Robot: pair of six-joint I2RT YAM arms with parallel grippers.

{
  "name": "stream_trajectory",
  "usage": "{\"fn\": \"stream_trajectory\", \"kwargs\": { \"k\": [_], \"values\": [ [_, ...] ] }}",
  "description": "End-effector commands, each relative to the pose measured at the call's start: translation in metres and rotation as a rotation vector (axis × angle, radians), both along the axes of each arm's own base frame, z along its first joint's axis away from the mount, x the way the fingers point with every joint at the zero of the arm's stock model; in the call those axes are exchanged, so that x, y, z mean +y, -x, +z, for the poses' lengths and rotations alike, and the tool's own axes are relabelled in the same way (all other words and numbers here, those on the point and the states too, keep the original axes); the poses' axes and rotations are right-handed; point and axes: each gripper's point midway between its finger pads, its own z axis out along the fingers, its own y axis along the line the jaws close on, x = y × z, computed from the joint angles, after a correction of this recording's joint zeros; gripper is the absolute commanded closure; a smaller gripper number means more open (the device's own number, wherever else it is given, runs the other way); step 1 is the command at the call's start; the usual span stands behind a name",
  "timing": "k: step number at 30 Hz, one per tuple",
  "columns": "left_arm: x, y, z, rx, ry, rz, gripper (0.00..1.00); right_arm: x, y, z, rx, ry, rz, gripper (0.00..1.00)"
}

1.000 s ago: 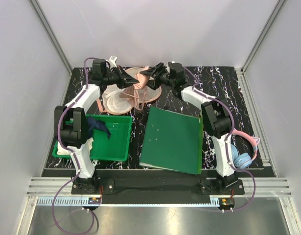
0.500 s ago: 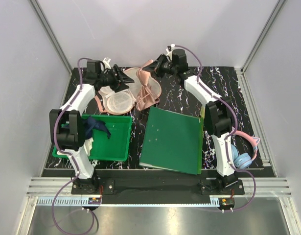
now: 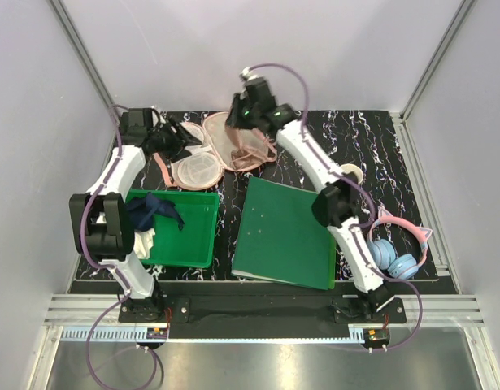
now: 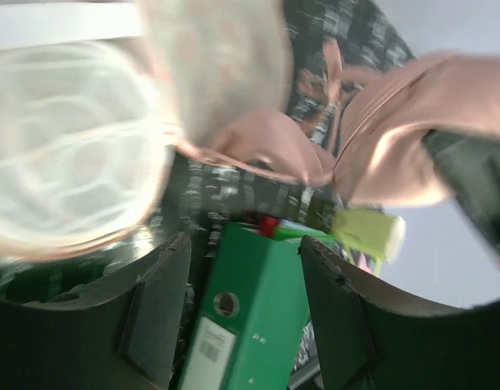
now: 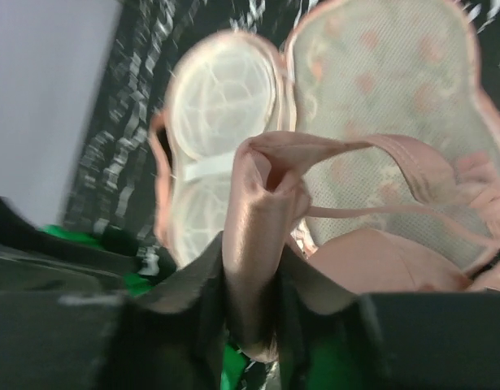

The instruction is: Place the bra in the laundry bag and zip it closed

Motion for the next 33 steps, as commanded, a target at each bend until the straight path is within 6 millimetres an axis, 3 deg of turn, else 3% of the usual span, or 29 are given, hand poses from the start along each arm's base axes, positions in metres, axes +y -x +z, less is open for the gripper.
{"fn": "stream_trajectory", "kwargs": {
  "k": [1, 3, 4, 6, 7, 8, 10, 12, 13, 14, 15, 16, 17, 18, 19, 21, 25, 26, 30, 31, 33],
  "values": [
    [0.051, 0.004, 0.002, 0.02, -0.123, 0.148, 0.39, 0.041, 0.029, -0.074, -0.016, 0.272, 0.054, 0.6],
    [0.067, 0.004, 0.001, 0.017, -0.159, 0.165, 0.38, 0.051, 0.038, -0.077, 0.008, 0.25, 0.077, 0.52],
    [0.071, 0.003, 0.002, 0.012, -0.167, 0.165, 0.38, 0.054, 0.042, -0.075, 0.008, 0.241, 0.095, 0.42],
    [0.072, -0.002, 0.005, -0.004, -0.156, 0.13, 0.38, 0.065, 0.056, -0.068, 0.029, 0.193, 0.177, 0.34],
    [0.07, -0.007, 0.01, -0.023, -0.151, 0.11, 0.37, 0.069, 0.064, -0.066, 0.051, 0.168, 0.211, 0.26],
    [0.066, -0.01, 0.011, -0.031, -0.148, 0.085, 0.37, 0.069, 0.067, -0.05, 0.041, 0.138, 0.228, 0.21],
    [0.058, -0.015, 0.004, -0.028, -0.133, 0.042, 0.36, 0.071, 0.075, -0.038, 0.062, 0.093, 0.255, 0.12],
    [0.046, -0.021, 0.0, -0.042, -0.141, -0.015, 0.35, 0.06, 0.074, -0.013, 0.044, 0.067, 0.242, 0.0],
    [0.042, -0.023, -0.001, -0.041, -0.137, -0.028, 0.34, 0.055, 0.077, -0.013, 0.064, 0.064, 0.248, 0.0],
    [0.031, -0.025, 0.003, -0.052, -0.118, -0.059, 0.34, 0.048, 0.08, 0.003, 0.058, 0.047, 0.243, 0.0],
    [0.026, -0.026, 0.002, -0.046, -0.107, -0.071, 0.34, 0.033, 0.072, 0.005, 0.079, 0.038, 0.213, 0.0],
    [0.02, -0.027, -0.001, -0.036, -0.094, -0.083, 0.34, 0.024, 0.073, -0.007, 0.147, 0.031, 0.189, 0.0],
    [0.007, -0.026, -0.001, -0.044, -0.092, -0.121, 0.34, 0.01, 0.073, 0.002, 0.16, 0.017, 0.164, 0.0],
    [0.006, -0.03, 0.004, -0.067, -0.108, -0.131, 0.3, -0.008, 0.065, -0.002, 0.191, 0.013, 0.13, 0.0],
    [-0.008, -0.028, 0.002, -0.088, -0.14, -0.183, 0.11, -0.018, 0.066, -0.015, 0.245, 0.018, 0.112, 0.0],
    [-0.025, -0.026, 0.001, -0.096, -0.183, -0.23, 0.07, -0.041, 0.061, -0.019, 0.28, 0.018, 0.079, 0.0],
    [-0.034, -0.026, -0.023, -0.034, -0.251, -0.272, 0.07, -0.062, 0.063, -0.036, 0.348, 0.024, 0.053, 0.0],
    [-0.035, -0.023, -0.039, 0.022, -0.294, -0.273, 0.08, -0.066, 0.063, -0.035, 0.352, 0.021, 0.045, 0.0],
    [-0.047, -0.024, -0.052, 0.034, -0.48, -0.265, 0.14, -0.086, 0.059, -0.051, 0.411, 0.032, -0.067, 0.0],
    [-0.059, -0.021, -0.054, 0.029, -0.516, -0.266, 0.13, -0.091, 0.057, -0.055, 0.427, 0.033, -0.088, 0.0],
    [-0.059, -0.025, -0.062, 0.04, -0.59, -0.226, 0.13, -0.097, 0.053, -0.063, 0.457, 0.037, -0.134, 0.0]
  ]
}}
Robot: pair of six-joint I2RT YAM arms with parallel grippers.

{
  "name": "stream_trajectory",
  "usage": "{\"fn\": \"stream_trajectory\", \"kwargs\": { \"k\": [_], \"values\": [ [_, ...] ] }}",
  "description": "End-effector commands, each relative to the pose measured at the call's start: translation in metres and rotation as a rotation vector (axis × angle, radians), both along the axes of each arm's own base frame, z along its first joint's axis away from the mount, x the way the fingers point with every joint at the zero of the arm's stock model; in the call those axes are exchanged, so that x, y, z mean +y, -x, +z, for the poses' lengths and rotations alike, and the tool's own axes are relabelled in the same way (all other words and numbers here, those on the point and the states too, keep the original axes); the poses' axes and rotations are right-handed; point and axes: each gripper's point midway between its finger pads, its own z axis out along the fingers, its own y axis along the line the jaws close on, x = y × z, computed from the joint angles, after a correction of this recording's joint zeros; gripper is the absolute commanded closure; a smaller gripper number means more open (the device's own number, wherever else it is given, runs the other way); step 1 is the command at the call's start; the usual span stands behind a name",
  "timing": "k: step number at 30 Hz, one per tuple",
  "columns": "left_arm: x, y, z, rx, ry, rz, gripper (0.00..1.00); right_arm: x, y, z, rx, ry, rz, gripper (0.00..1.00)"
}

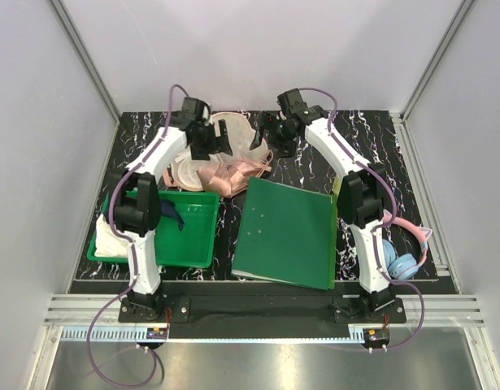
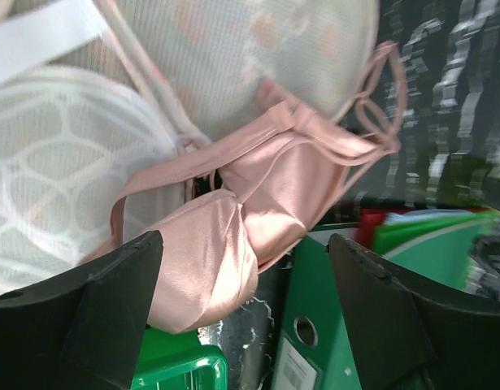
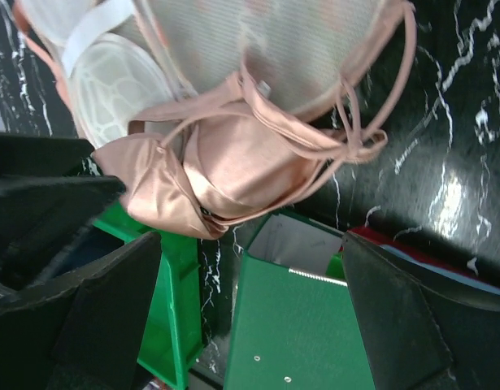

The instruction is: Place the bra in the laundry bag and zip it closed

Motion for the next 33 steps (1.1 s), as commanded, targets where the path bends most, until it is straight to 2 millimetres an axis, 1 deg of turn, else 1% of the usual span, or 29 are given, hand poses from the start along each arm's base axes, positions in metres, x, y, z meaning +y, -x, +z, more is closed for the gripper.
{"fn": "stream_trajectory", "kwargs": {
  "k": [1, 2, 3, 4, 5, 6, 7, 8, 9, 10, 12, 13, 14, 16, 19, 20, 21, 23, 25, 26, 27, 28, 29, 30, 31, 32, 33],
  "values": [
    [-0.008, -0.005, -0.004, -0.06, -0.226, 0.038, 0.13, -0.013, -0.001, 0.007, 0.039, 0.011, -0.099, 0.01],
    [-0.013, -0.005, -0.006, -0.067, -0.24, 0.025, 0.13, -0.014, -0.001, 0.002, 0.048, 0.021, -0.098, 0.0],
    [-0.018, -0.006, -0.016, -0.057, -0.253, 0.003, 0.13, -0.013, -0.004, -0.001, 0.038, 0.032, -0.08, 0.0],
    [-0.025, -0.003, -0.019, -0.056, -0.265, -0.028, 0.13, -0.013, -0.004, -0.013, 0.053, 0.049, -0.065, 0.01],
    [-0.021, -0.005, -0.023, -0.055, -0.295, -0.013, 0.14, -0.014, -0.005, -0.02, 0.055, 0.061, -0.058, 0.03],
    [-0.021, -0.005, -0.03, -0.04, -0.298, -0.015, 0.17, -0.015, -0.006, -0.026, 0.044, 0.083, -0.033, 0.04],
    [-0.021, -0.004, -0.034, -0.028, -0.302, -0.013, 0.19, -0.016, -0.008, -0.038, 0.051, 0.102, -0.017, 0.06],
    [-0.019, -0.002, -0.038, -0.02, -0.312, -0.011, 0.2, -0.017, -0.009, -0.044, 0.049, 0.114, -0.001, 0.1],
    [-0.018, -0.002, -0.04, -0.016, -0.316, -0.009, 0.21, -0.017, -0.009, -0.049, 0.039, 0.134, 0.027, 0.13],
    [-0.017, -0.001, -0.042, -0.011, -0.321, -0.009, 0.24, -0.019, -0.01, -0.061, 0.047, 0.151, 0.037, 0.14],
    [-0.016, -0.002, -0.043, -0.012, -0.33, -0.011, 0.28, -0.022, -0.012, -0.071, 0.04, 0.177, 0.058, 0.18],
    [-0.015, -0.002, -0.044, -0.01, -0.337, -0.012, 0.29, -0.022, -0.013, -0.077, 0.042, 0.188, 0.061, 0.21],
    [-0.013, -0.003, -0.043, -0.015, -0.347, -0.012, 0.32, -0.023, -0.013, -0.08, 0.044, 0.194, 0.064, 0.23],
    [-0.011, -0.004, -0.043, -0.021, -0.36, -0.014, 0.33, -0.024, -0.015, -0.086, 0.039, 0.202, 0.065, 0.26],
    [-0.01, -0.004, -0.045, -0.012, -0.372, -0.023, 0.38, -0.024, -0.015, -0.094, 0.038, 0.207, 0.072, 0.31],
    [-0.009, -0.004, -0.045, -0.012, -0.377, -0.021, 0.43, -0.025, -0.015, -0.096, 0.037, 0.207, 0.074, 0.32],
    [-0.009, -0.003, -0.045, -0.01, -0.377, -0.021, 0.44, -0.024, -0.013, -0.098, 0.039, 0.204, 0.083, 0.32],
    [-0.01, -0.004, -0.046, -0.01, -0.377, -0.023, 0.44, -0.023, -0.015, -0.1, 0.032, 0.197, 0.085, 0.35],
    [-0.008, -0.002, -0.052, 0.012, -0.393, -0.034, 0.33, -0.021, -0.015, -0.103, 0.028, 0.192, 0.092, 0.36],
    [-0.008, -0.005, -0.05, 0.01, -0.397, -0.032, 0.29, -0.021, -0.015, -0.105, 0.027, 0.191, 0.092, 0.36],
    [-0.007, -0.006, -0.056, 0.031, -0.406, -0.033, 0.26, -0.023, -0.016, -0.106, 0.029, 0.194, 0.088, 0.37],
    [-0.006, -0.001, -0.06, 0.06, -0.413, -0.041, 0.26, -0.023, -0.017, -0.107, 0.025, 0.195, 0.086, 0.37],
    [-0.007, -0.003, -0.06, 0.06, -0.408, -0.046, 0.27, -0.022, -0.017, -0.109, 0.026, 0.195, 0.085, 0.39],
    [-0.007, -0.003, -0.065, 0.072, -0.408, -0.053, 0.3, -0.021, -0.017, -0.109, 0.025, 0.192, 0.086, 0.41],
    [-0.006, -0.002, -0.065, 0.081, -0.401, -0.055, 0.41, -0.02, -0.019, -0.11, 0.022, 0.186, 0.085, 0.43],
    [-0.005, -0.002, -0.065, 0.083, -0.397, -0.051, 0.47, -0.018, -0.019, -0.11, 0.021, 0.178, 0.091, 0.48],
    [-0.005, -0.003, -0.064, 0.084, -0.392, -0.048, 0.53, -0.017, -0.021, -0.112, 0.02, 0.172, 0.091, 0.5]
  ]
}}
